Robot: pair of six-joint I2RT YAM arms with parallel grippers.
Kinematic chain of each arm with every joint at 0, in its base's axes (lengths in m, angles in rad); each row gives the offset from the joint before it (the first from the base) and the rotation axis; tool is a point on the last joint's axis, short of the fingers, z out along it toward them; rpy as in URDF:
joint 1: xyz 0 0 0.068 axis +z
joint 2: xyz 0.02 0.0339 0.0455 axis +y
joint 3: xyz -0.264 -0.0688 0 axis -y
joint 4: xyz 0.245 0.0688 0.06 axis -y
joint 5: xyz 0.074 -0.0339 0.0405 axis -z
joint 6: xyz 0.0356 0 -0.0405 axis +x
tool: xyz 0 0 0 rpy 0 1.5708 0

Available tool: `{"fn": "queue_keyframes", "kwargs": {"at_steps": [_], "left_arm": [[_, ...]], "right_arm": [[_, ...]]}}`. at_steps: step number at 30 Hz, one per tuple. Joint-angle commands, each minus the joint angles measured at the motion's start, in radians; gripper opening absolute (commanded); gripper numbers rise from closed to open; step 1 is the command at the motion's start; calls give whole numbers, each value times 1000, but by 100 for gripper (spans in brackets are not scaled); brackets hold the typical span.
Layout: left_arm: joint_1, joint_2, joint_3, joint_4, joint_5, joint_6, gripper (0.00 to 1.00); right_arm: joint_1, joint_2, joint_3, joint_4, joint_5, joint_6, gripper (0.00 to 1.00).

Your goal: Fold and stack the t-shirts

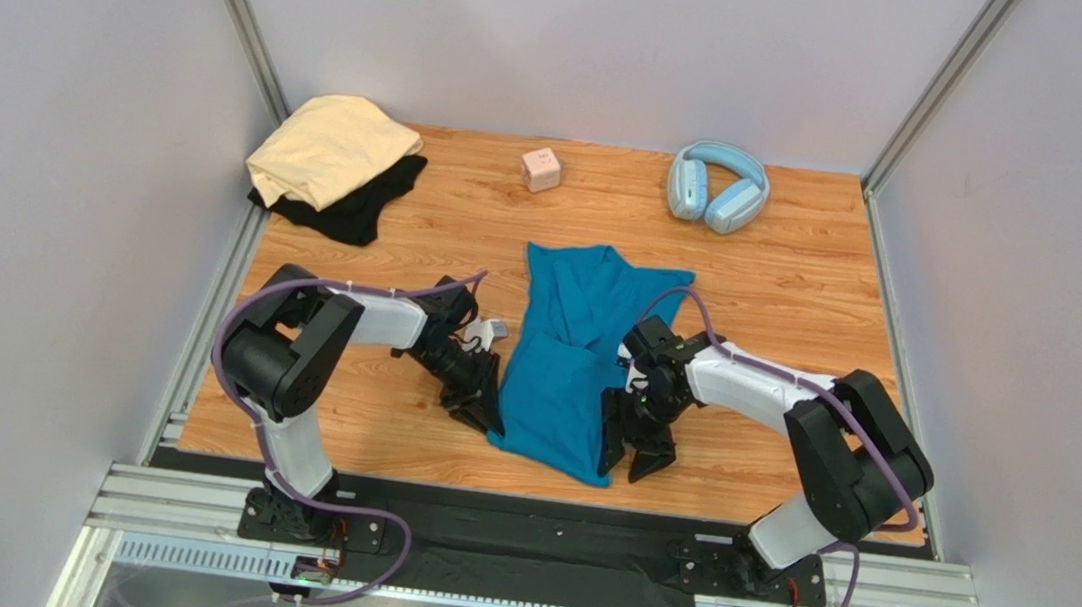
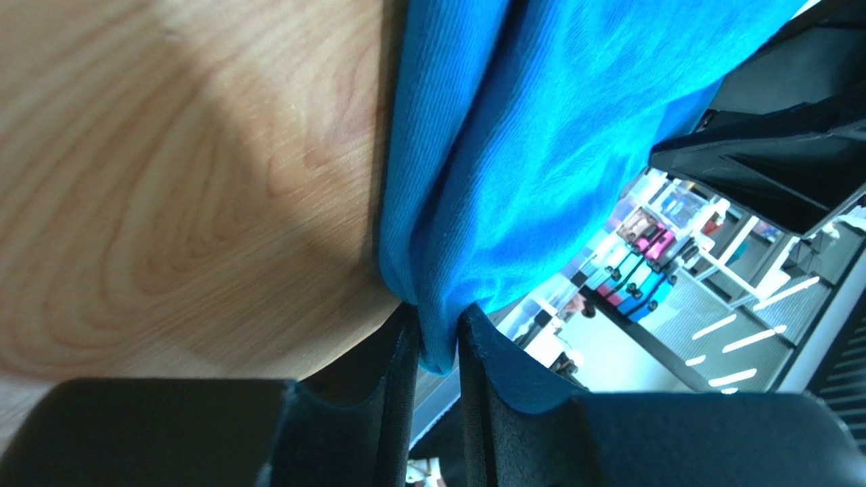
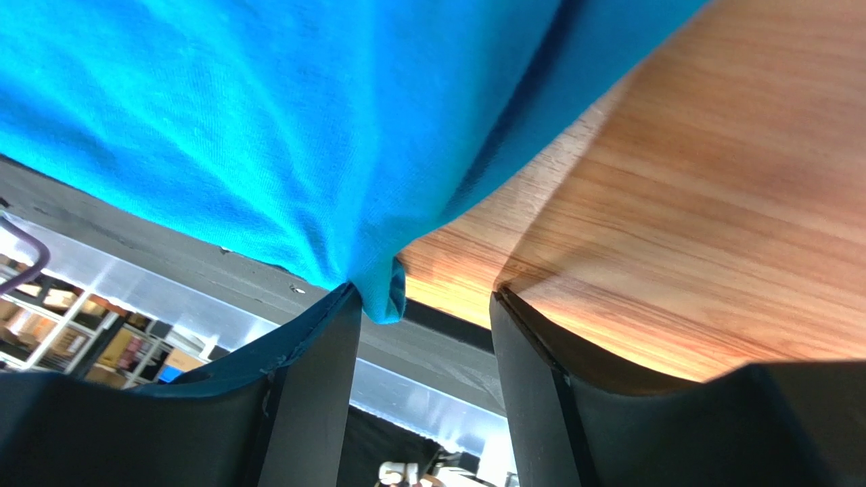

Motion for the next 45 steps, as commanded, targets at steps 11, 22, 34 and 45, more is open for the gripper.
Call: {"fn": "queue_keyframes", "kwargs": {"at_steps": [11,22,34,45], "left_arm": [[-6,7,-5,-51,-87,81,29],[-6,-20,-19,-53,-85,85,3],[-6,-144,10,-131,-117,107,0],[-1,-233,271,-309,-260,167,0]], "right_arm": [[5,134,-73,197,-10,58,57],[28,139,-29,210,-6,68,7],[29,39,91,41,72,29,0],[29,-113,329,-172,270,14,0]]}}
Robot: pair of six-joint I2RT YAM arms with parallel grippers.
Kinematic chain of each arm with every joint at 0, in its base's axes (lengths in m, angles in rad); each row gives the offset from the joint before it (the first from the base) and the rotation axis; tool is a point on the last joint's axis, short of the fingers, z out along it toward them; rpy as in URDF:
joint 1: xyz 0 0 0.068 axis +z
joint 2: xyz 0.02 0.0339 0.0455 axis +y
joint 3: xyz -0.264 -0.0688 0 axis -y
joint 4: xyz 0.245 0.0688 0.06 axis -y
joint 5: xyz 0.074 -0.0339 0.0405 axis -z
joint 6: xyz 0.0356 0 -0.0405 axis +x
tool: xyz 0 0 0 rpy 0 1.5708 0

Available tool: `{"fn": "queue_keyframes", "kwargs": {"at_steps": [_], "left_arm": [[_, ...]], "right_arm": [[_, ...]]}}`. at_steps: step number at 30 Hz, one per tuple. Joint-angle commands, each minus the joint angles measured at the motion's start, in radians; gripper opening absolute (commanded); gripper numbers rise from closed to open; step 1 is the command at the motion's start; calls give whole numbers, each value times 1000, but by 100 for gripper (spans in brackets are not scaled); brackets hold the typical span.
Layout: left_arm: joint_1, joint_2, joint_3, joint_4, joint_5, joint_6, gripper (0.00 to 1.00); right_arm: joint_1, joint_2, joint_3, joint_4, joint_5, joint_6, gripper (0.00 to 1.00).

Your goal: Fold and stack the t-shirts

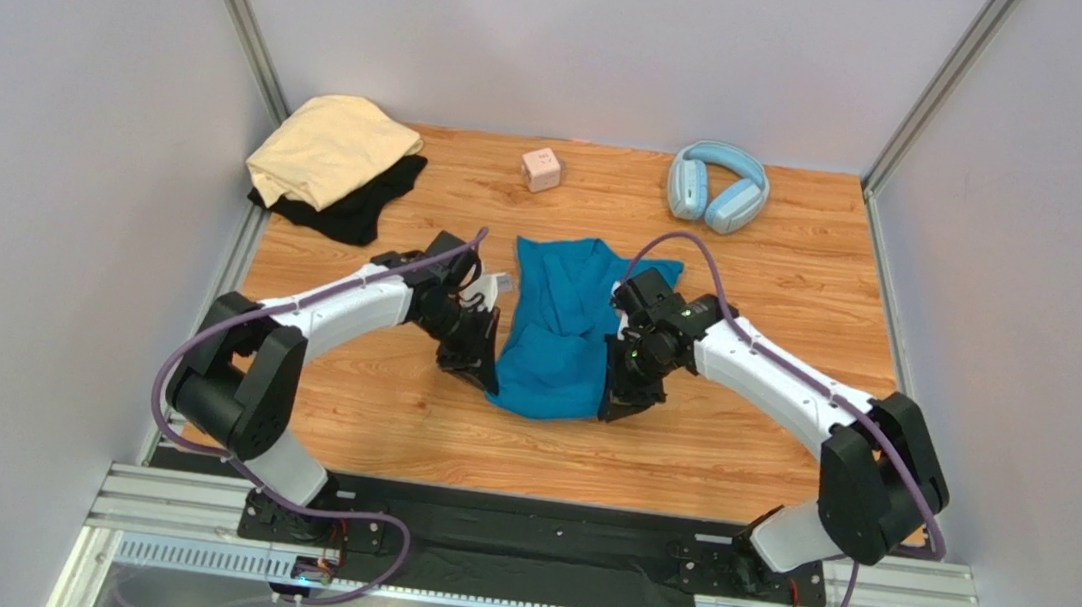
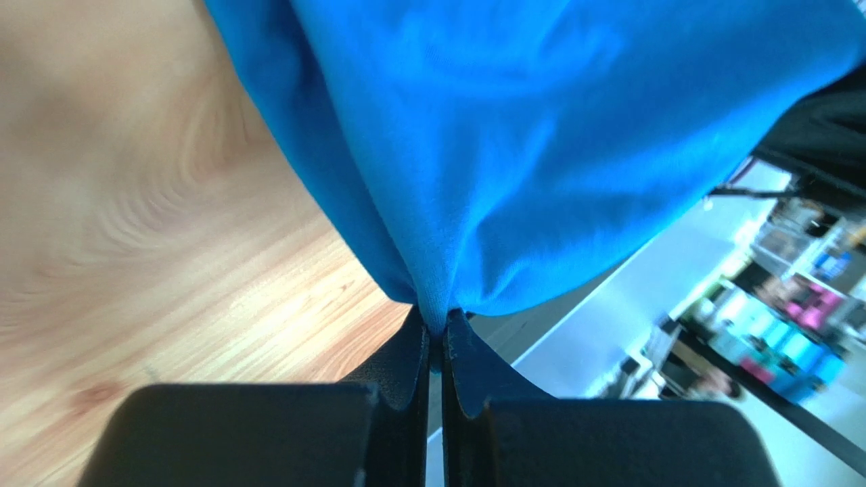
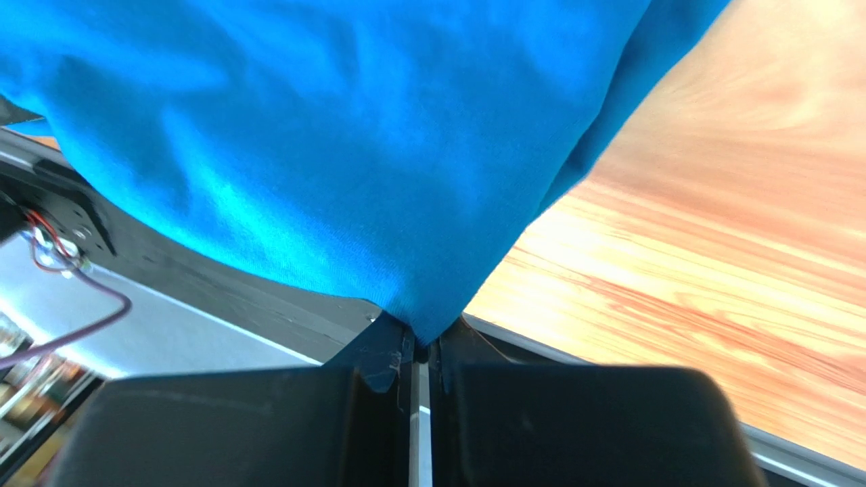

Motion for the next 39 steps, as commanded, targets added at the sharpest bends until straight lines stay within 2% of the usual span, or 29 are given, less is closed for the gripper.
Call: {"fn": "queue_keyframes", "kwargs": {"at_steps": [1,7,11,16,25,31,39], "left_arm": [[7,-33,124,-73,-83,44,0],[30,69,319,-105,-164,54,0],[39,199,523,-163,-247,68,0],[44,352,759,-205,-298,81,0],[44,628,1097,-243,-327,87,0],[45,737,1224,-245,-349,82,0],[56,841,1310,-205,-384,85,0]], "right_arm": [[-2,-42,118,-102,149,-38,0],[-10,23,258,-153,264,-79,0],[-44,89,351,-178,338,-116,0],[-117,204,485,-193,355,-150,0],[-213,416,654,-185,415,-182,0],[-254,513,762,-170,442,-202,0],[-289,635,885,-184,470,-219,1]]}}
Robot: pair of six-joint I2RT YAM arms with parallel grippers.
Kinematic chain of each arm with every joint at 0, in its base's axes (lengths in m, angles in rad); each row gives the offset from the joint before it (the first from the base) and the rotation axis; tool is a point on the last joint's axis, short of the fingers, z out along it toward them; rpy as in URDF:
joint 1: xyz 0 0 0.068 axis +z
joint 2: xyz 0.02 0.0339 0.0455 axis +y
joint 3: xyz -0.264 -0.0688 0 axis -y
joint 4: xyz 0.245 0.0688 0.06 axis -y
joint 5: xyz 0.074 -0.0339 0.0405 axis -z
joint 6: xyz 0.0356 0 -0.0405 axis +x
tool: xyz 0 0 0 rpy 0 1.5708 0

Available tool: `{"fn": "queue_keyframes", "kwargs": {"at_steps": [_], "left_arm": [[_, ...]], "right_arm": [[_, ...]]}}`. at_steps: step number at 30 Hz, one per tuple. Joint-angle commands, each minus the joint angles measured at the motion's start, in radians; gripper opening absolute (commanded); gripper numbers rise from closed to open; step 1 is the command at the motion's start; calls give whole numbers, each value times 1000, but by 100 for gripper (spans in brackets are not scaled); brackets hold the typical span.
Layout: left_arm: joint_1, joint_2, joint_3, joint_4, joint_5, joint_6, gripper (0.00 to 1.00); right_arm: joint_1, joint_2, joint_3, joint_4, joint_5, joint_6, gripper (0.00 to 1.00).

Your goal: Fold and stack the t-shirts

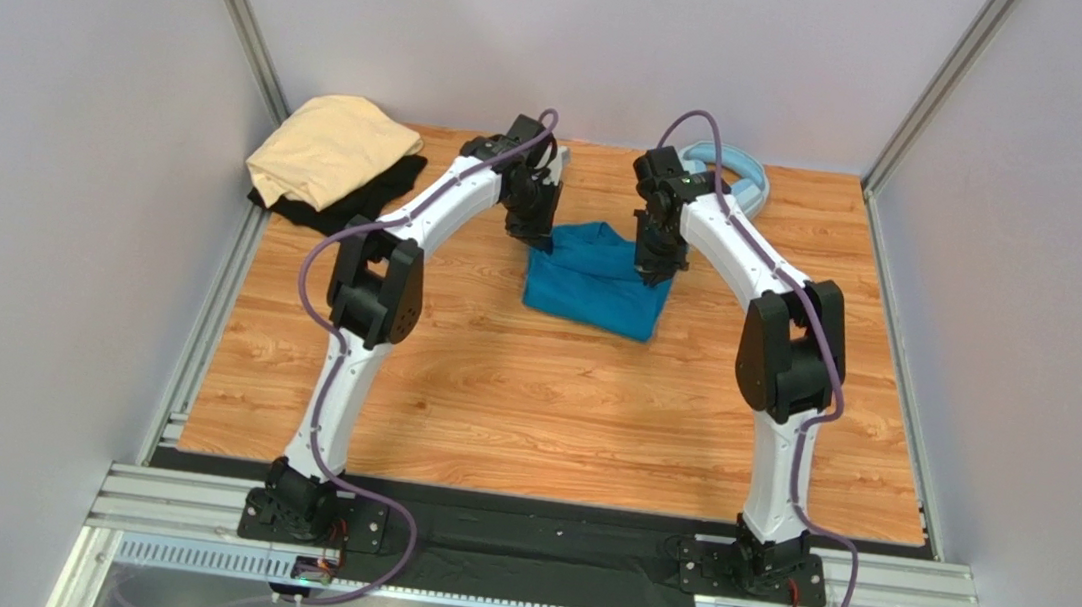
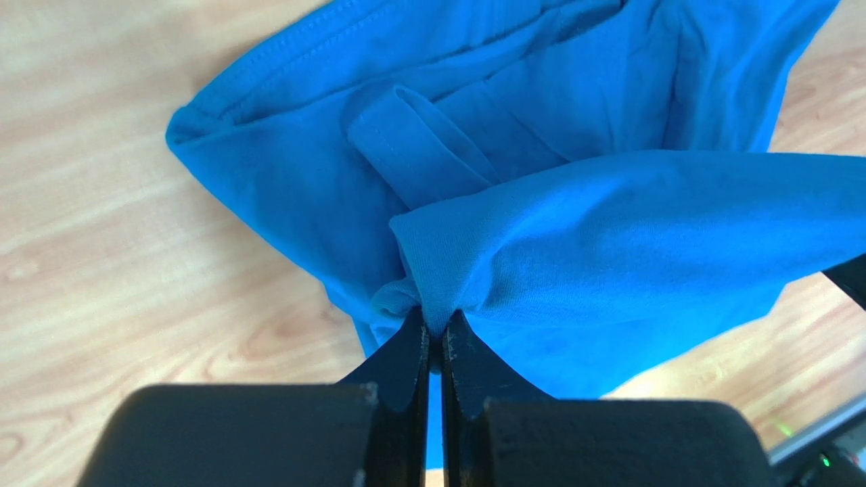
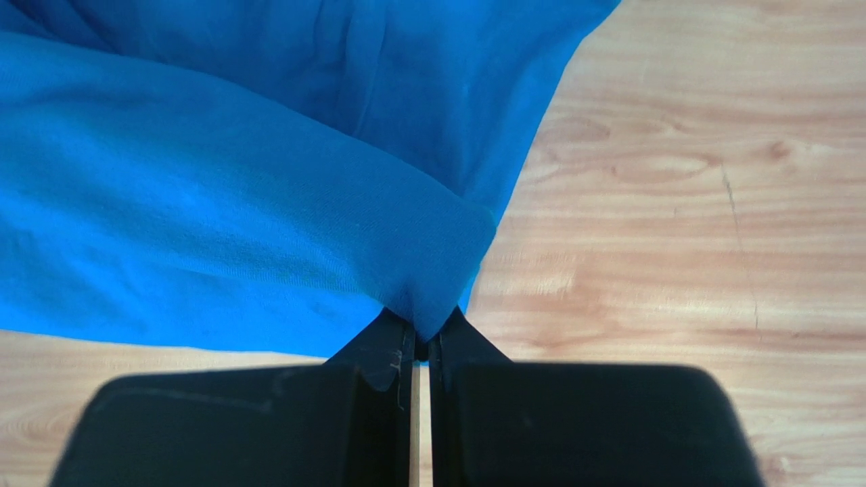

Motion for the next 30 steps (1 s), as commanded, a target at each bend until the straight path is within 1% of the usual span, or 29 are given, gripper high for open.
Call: {"fn": "queue_keyframes", "kwargs": {"at_steps": [1,2,3,4,5,6,8,9,10,11,16,18,21,23,24,25,27,28,29,30], "left_arm": [[17,45,87,36,-46,23,1],[19,56,90,49,-46,26,2],[20,59,90,62,-47,28,10],[22,60,89,91,-54,25,14],[23,63,89,104,-61,21,16],[26,62,90,116,-78,18,20],[32,53,87,155,-93,6,27],[38,48,86,167,-109,2,34],[42,34,84,188,-119,-8,36],[43,25,80,201,-129,-12,38],[68,-51,55,257,-199,-20,39],[77,-78,46,256,-189,-18,39],[78,-154,-18,251,-153,-8,40],[78,-234,-116,274,-118,5,39],[78,-261,-156,285,-77,5,39],[77,-313,-232,306,-52,6,39],[68,-360,-313,340,39,14,38],[62,-392,-375,362,63,24,38],[54,-400,-403,369,81,32,38],[31,-404,-426,377,107,43,38]], "right_arm": [[-23,71,88,-10,51,-26,4],[-23,92,94,-10,63,-22,5],[-25,103,106,-7,66,-14,8],[-26,112,114,-4,68,-11,15],[-28,121,120,1,70,-8,16],[-28,132,126,13,71,-5,17],[-31,141,148,30,82,6,18],[-29,144,156,35,88,10,20],[-32,146,166,41,91,18,27],[-34,146,188,50,91,20,29],[-41,144,261,73,123,29,35],[-48,146,298,78,148,27,36],[-58,138,336,74,154,20,38],[-68,112,344,79,137,12,39],[-72,100,346,82,131,6,39],[-69,92,346,85,117,0,39],[-66,60,338,91,61,-5,40],[-65,49,308,100,41,-5,40],[-61,39,294,110,-7,-6,40],[-58,25,277,116,-16,-5,40]]}}
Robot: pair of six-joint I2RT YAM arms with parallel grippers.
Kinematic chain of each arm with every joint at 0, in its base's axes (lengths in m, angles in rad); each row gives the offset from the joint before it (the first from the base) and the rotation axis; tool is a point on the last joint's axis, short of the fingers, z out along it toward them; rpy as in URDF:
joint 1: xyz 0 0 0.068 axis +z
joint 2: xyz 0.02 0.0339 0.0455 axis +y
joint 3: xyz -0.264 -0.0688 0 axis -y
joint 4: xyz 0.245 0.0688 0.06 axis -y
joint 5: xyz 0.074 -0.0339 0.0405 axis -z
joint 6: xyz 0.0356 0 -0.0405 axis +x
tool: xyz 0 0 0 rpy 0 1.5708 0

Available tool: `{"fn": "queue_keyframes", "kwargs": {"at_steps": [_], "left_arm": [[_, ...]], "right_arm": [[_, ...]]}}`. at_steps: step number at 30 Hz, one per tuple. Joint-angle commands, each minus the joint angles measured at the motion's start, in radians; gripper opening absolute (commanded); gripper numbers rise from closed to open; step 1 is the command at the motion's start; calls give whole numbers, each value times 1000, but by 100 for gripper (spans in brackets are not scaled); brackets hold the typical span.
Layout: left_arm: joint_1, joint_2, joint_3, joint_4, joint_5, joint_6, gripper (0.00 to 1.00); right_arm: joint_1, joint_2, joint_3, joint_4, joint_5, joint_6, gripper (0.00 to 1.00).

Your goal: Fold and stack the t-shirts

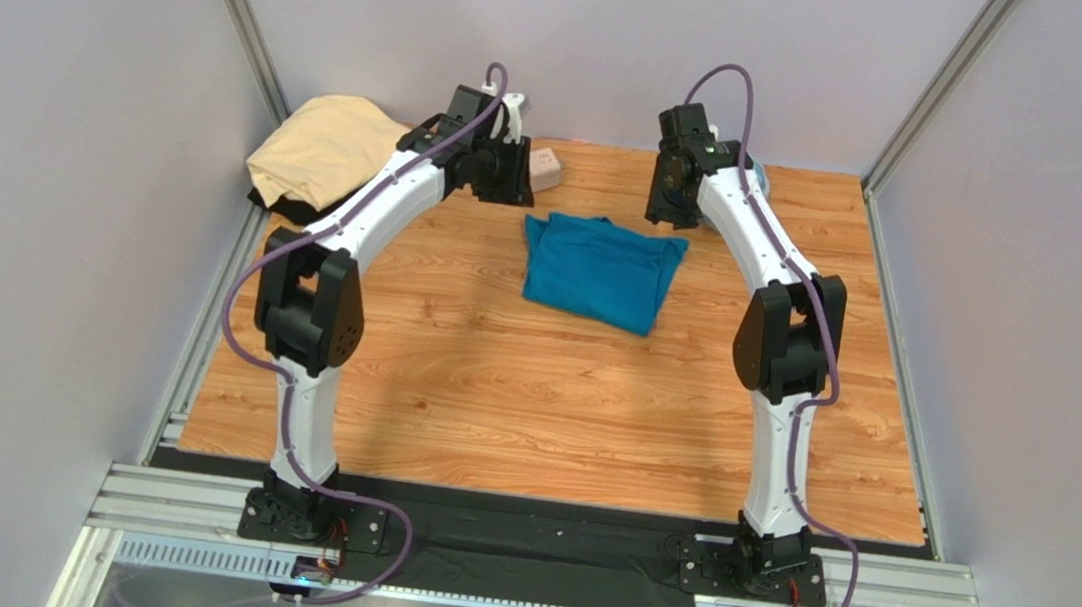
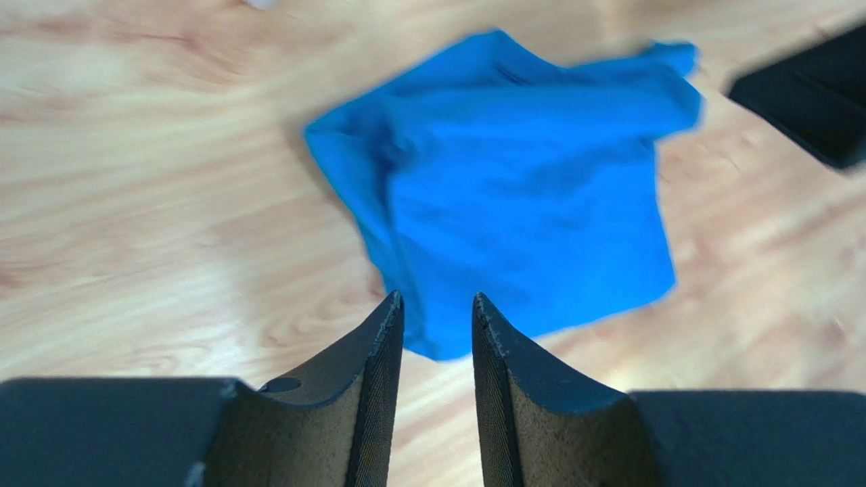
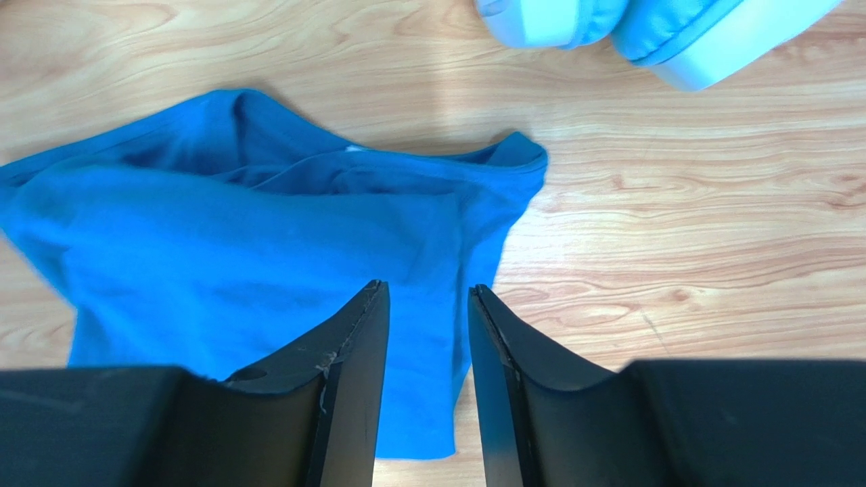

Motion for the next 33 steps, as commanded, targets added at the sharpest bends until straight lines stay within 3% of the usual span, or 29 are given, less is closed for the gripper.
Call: {"fn": "queue_keyframes", "kwargs": {"at_steps": [1,9,22,33], "left_arm": [[-58,-55,-127,79,157,64,38],[-132,63,-117,74,232,52,36],[-138,194,-134,67,211,39,34],[-139,160,-281,44,214,79,34]], "right_arm": [[23,-110,-63,62,-99,-17,40],[72,-41,-116,57,-157,-14,39],[22,304,255,7,-121,-19,39],[-40,337,239,62,-127,0,39]]}}
